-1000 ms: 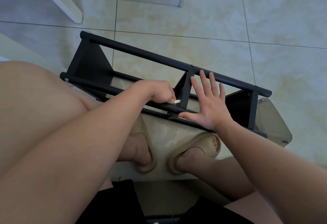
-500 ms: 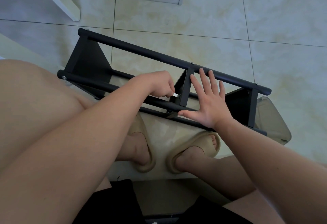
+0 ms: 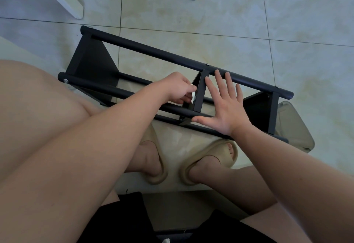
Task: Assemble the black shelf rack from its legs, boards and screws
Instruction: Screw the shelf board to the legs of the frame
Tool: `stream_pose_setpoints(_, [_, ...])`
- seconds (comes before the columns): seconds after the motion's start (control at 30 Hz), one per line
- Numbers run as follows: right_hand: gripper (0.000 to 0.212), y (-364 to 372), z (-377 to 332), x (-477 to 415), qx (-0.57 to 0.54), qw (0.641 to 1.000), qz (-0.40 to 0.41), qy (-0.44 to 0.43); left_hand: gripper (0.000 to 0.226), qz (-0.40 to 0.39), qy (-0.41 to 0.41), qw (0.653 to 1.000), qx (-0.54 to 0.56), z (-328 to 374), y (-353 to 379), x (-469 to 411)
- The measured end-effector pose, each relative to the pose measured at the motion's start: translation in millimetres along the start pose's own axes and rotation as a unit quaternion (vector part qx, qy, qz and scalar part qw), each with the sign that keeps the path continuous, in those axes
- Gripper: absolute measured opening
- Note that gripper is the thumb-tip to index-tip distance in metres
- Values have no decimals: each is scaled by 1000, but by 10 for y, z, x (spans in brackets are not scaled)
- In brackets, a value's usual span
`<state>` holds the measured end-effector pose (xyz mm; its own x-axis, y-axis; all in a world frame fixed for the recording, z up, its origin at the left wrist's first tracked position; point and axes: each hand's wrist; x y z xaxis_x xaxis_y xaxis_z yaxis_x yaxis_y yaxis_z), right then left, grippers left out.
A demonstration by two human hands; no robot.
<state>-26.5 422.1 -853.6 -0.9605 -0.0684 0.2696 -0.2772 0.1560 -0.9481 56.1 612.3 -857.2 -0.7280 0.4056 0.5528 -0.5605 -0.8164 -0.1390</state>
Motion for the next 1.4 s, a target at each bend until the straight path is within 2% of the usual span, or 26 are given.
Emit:
stream_pose_setpoints(0.23, [122, -12, -12, 6, 0, 1000, -2, 1, 7, 47, 4, 999, 15, -32, 37, -45])
stream_pose_setpoints(0.5, [121, -20, -18, 8, 1, 1000, 1, -1, 11, 18, 7, 998, 59, -7, 5, -1])
stream_pose_setpoints(1.0, [120, -17, -17, 11, -2, 1000, 1, 1, 10, 46, -13, 992, 117, 28, -21, 35])
stream_pose_setpoints(1.4, [121, -11, -16, 13, -2, 1000, 1, 0, 9, 14, -39, 995, 87, 48, -13, 63])
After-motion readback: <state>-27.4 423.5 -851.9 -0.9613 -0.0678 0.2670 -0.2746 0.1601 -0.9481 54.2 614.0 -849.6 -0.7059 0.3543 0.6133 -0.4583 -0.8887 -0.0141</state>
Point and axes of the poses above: each hand's wrist, its own x-axis away from the middle knuckle, its own y-axis out of the palm, z = x × y, and after that the axes turned 9 degrees about y, right-handed
